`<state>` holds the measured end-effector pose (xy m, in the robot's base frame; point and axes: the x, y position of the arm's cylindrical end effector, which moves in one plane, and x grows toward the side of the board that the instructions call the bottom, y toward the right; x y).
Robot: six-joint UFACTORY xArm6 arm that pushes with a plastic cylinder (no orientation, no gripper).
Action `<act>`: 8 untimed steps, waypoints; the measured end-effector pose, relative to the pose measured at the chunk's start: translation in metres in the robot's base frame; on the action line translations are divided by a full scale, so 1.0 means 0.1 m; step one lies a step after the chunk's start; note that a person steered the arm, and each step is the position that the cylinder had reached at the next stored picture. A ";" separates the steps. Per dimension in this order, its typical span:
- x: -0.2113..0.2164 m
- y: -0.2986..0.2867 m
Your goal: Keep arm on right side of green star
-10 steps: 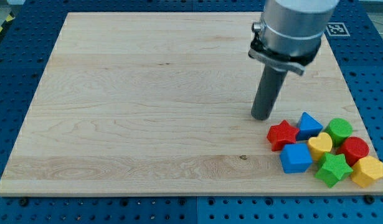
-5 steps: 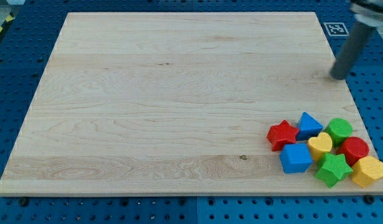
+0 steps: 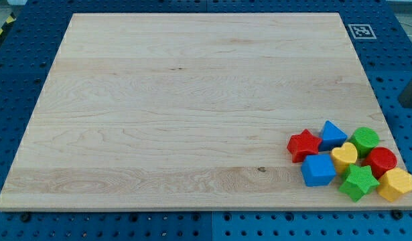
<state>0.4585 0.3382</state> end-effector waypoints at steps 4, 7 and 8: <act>0.85 -0.02; 1.56 -0.01; 1.57 -0.26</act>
<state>0.6158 0.3121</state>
